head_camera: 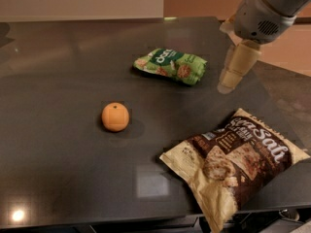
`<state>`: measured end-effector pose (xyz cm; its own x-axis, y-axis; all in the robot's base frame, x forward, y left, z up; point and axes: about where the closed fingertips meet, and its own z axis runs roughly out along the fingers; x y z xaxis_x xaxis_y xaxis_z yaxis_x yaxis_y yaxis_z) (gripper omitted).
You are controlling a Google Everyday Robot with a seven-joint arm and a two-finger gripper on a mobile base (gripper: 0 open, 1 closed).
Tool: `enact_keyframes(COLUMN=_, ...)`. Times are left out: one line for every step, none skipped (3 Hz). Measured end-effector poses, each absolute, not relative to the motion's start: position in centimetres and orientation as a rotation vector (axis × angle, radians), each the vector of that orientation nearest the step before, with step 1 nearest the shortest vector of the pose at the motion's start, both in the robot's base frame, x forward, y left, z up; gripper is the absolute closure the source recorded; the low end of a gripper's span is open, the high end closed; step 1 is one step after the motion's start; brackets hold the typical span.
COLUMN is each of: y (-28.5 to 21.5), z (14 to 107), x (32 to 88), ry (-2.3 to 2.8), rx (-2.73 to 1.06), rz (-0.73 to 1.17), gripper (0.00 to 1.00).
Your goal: Pick green rice chip bag
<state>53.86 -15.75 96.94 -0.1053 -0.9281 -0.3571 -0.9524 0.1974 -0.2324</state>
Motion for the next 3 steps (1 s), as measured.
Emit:
enact_keyframes(y=-13.8, z=94.7, x=58.4, ry=2.04, rx=-1.734, rz=0.106, gripper=0.0)
enact_keyframes(y=-12.2, z=92.4, x=62.4, ry=2.063, rx=-1.712, rz=0.126, gripper=0.0)
enact_keyframes(y=-11.0, z=90.2, x=65.6, ry=2.108, rx=-1.702, rz=0.135, gripper=0.0)
